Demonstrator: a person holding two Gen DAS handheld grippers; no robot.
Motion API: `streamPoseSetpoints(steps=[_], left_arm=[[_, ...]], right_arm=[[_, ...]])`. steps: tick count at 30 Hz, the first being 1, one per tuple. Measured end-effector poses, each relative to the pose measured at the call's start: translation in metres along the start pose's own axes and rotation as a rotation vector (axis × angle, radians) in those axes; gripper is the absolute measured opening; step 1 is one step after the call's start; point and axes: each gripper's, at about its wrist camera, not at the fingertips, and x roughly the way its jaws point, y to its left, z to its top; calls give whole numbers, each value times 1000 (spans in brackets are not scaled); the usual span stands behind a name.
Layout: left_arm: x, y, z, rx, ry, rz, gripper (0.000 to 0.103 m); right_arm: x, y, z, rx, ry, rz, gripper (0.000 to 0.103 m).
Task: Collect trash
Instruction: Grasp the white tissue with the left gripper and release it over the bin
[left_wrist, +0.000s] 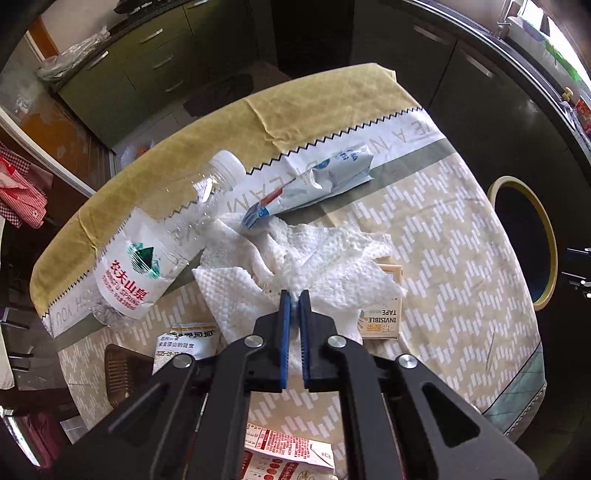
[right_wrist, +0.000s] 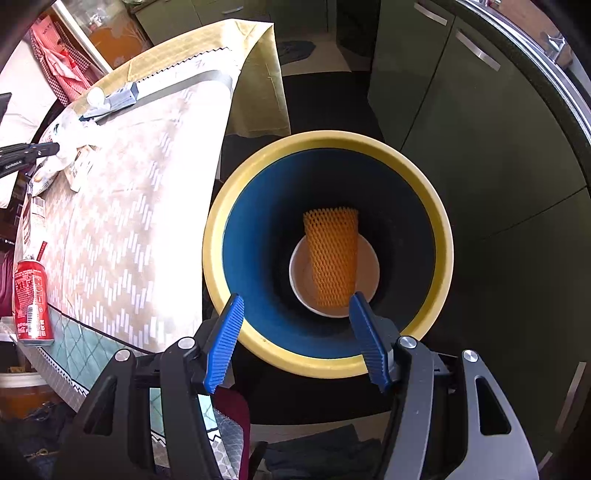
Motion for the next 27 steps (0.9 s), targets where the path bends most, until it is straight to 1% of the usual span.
streamPoseSetpoints(steps=[2,8,12,16,19,21,24,27], left_arm=[[-18,-4,0,14,-31,9,4],[-76,-33,7,87,-116,-13,4],[-114,-68,12,146,-169,-55,4],[-144,-116,20,225,-220,-87,4],[-155,-156,27,291,-232,-127,4],[-154,-184,31,334,-233,-148,4],[-146,-224,39,392,-223,-188,4],[-132,-260,47,433,-212,-213,4]], right_arm=[[-3,0,-3,5,-10,7,59],[-25,-12,-17,21,-50,22,59],[-45,-22,-29,47,-95,30,59],[-62,-36,-45,75,-134,34,59],[-71,-47,-54,101,-152,32,59],[-78,-56,-63,120,-164,27,59],[-85,-69,-77,148,-174,25,59],[-86,-81,-95,173,-174,26,59]])
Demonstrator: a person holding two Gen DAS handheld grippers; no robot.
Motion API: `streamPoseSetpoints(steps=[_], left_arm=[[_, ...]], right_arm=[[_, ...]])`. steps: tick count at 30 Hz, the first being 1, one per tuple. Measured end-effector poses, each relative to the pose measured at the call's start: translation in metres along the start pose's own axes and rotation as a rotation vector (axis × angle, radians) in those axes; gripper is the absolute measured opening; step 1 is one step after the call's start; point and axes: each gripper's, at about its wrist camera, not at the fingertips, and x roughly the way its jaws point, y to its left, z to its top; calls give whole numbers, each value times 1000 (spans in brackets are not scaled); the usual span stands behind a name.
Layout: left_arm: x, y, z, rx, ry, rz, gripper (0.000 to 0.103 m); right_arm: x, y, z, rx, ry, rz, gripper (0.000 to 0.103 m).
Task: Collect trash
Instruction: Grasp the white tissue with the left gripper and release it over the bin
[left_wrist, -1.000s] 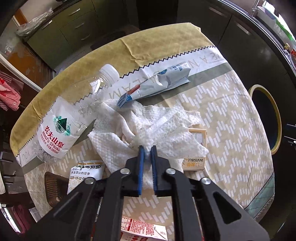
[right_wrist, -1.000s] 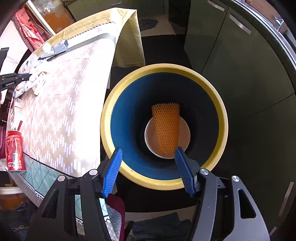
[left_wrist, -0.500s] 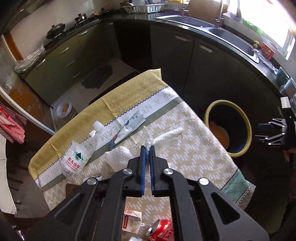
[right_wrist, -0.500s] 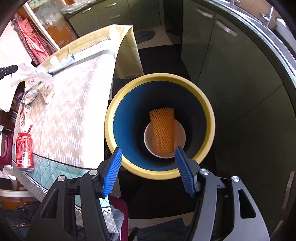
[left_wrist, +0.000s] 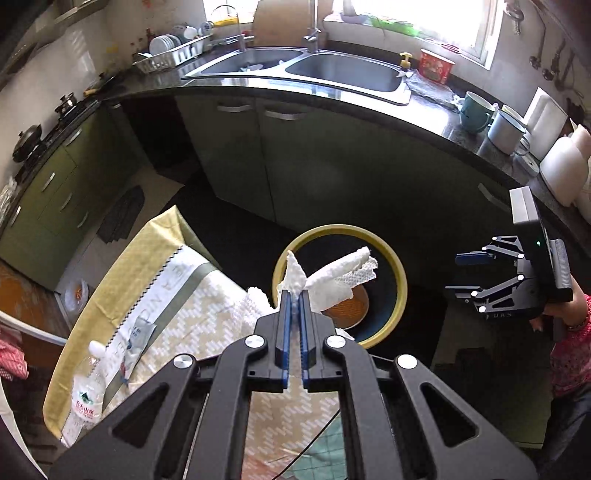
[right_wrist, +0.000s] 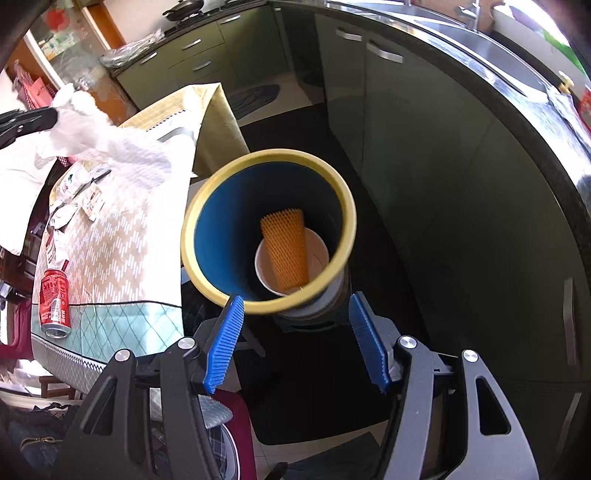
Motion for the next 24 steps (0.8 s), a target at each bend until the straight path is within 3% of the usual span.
streamPoseSetpoints(steps=[6,7,8,10,12,17,24], left_arm=[[57,-30,15,33,61,-28,5],[67,-34,15,38,76,-28,11],[76,-37,12,48,90,-22,31],[86,-41,8,66,89,-2,48],[86,-42,5,70,86,-10,48],[35,-19,-3,30,11,-27,48],[-71,49,-58,-115,-112,67,54]], right_arm=[[-4,-25,-20,42,8,-5,60],[-5,-27,-22,45,10,-5,62],[-5,-28,-23,49,10,-5,62],[-6,-29,-23,49,6,-3,62],[-7,-29,-23,45,5,2,62],[-6,-16,-17,11,3,23,62],[17,49,19,-146,34,83,62]])
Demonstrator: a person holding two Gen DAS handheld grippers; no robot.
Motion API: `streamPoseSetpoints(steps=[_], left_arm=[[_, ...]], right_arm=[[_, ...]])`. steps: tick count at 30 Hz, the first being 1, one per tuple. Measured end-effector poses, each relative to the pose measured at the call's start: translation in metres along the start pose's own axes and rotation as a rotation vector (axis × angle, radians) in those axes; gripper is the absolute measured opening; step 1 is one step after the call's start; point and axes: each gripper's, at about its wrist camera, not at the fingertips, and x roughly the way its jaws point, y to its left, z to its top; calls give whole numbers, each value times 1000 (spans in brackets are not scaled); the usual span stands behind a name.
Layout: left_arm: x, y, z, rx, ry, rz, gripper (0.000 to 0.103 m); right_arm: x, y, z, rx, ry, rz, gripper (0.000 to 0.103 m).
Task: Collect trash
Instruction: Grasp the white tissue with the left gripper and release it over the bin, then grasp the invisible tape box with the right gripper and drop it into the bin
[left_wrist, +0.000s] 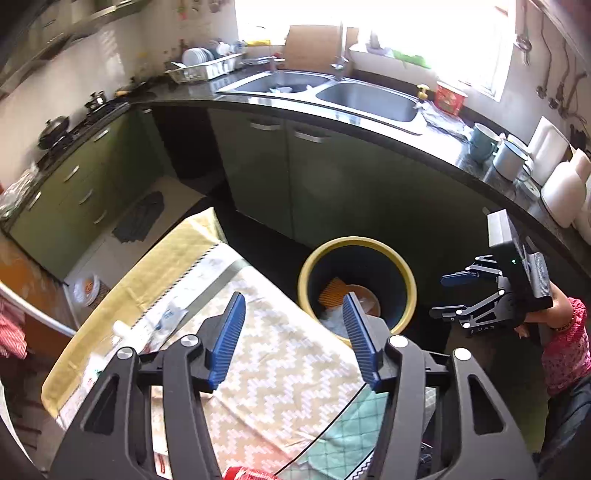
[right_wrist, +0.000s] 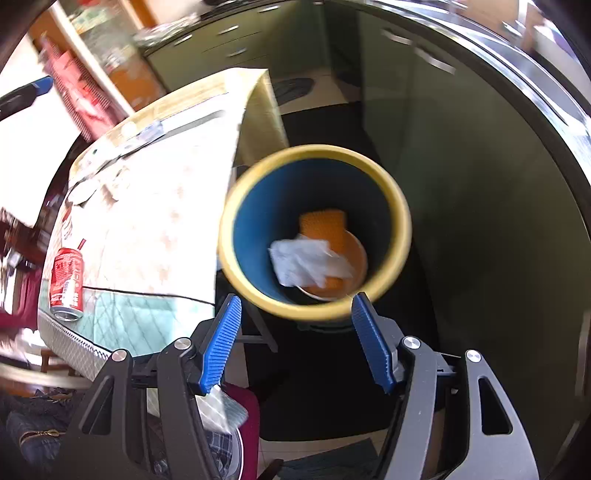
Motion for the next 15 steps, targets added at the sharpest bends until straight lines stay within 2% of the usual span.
streamPoseSetpoints(steps=[3,6,10,15], left_arm=[[-27,37,-34,-74,3,50,55],[-44,73,-71,-143,24,88,55],[-59,118,-122,-251,51,111,55],[-66,163,-178,-367,86,128,55]], right_arm=[[18,40,31,-84,19,40,62],[39,96,61,-222,37,96,62],[64,179,98,-445,27,145,72],[104,266,123,-698,24,128,78]])
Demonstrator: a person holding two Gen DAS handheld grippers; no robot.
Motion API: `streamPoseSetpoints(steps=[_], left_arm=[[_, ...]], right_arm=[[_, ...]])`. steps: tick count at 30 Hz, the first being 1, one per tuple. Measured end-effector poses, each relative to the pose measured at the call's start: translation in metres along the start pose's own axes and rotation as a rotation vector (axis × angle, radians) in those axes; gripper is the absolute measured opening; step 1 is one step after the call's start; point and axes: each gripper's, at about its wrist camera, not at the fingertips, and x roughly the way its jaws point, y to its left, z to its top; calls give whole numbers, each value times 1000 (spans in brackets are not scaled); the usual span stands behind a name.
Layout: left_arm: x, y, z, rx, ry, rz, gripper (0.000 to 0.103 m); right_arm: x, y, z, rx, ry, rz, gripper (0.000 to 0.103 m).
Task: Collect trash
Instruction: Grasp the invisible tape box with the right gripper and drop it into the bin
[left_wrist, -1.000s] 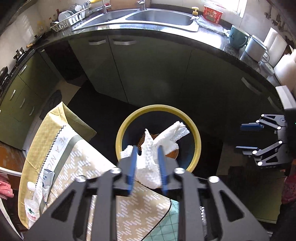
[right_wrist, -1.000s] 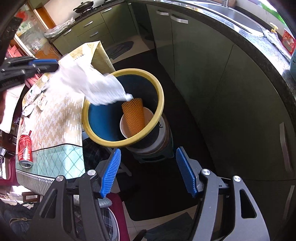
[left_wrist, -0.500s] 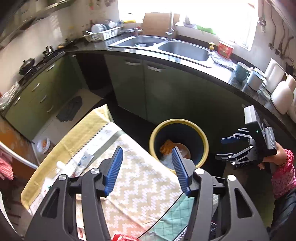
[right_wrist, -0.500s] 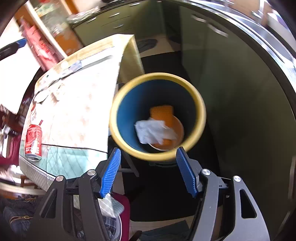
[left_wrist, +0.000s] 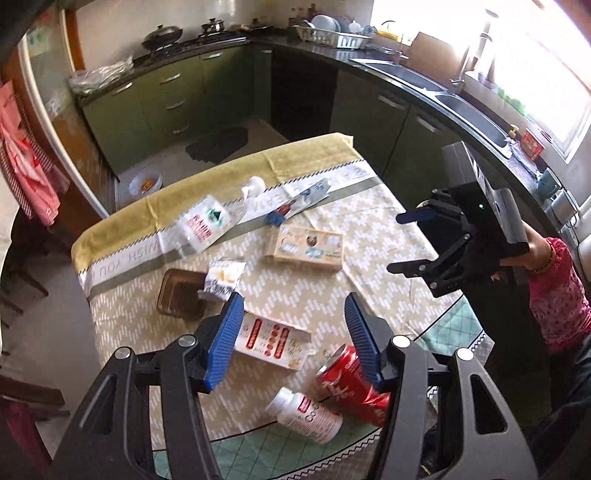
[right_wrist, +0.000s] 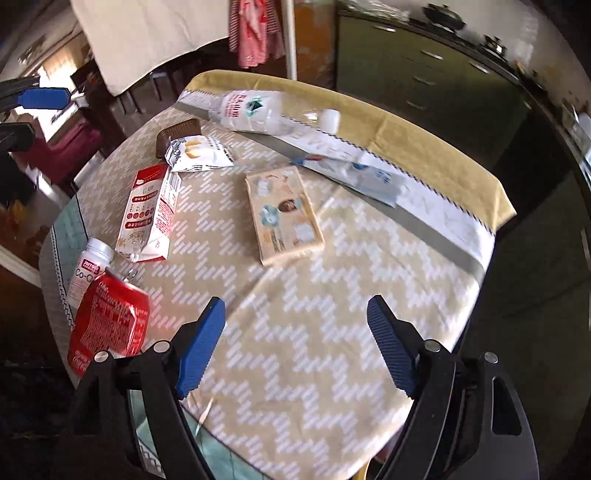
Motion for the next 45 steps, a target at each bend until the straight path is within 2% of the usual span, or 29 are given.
streamPoseSetpoints(steps=[3,8,22,24,28,33,37,42,45], left_arm=[[4,22,-16,-47,21,7,55],[9,46,-29,-88,35,2,55],[19,55,-34,-78,50,-25,55],[19,55,-34,-78,51,-25,55],[20,55,-35,-76,55,-20,55],[19,53,-37,-71,58,-15,55],[19,49,-36,-61,59,-10,55],[18,38,-33,-38,55,-16,55],[19,29,-30,-16,52,-27,55]], right_arm=[[34,7,27,-70,46,-16,79],[70,6,50,-102,103,31,79],[110,11,65,-141,199,19,78],[111,11,64,-130,199,35,75],[108,11,66,-98,196,42,57],[99,12,58,-68,194,42,57],[85,16,43,-47,152,52,57],[47,14,17,6,77,79,57],[21,2,-8,66,51,42,57]])
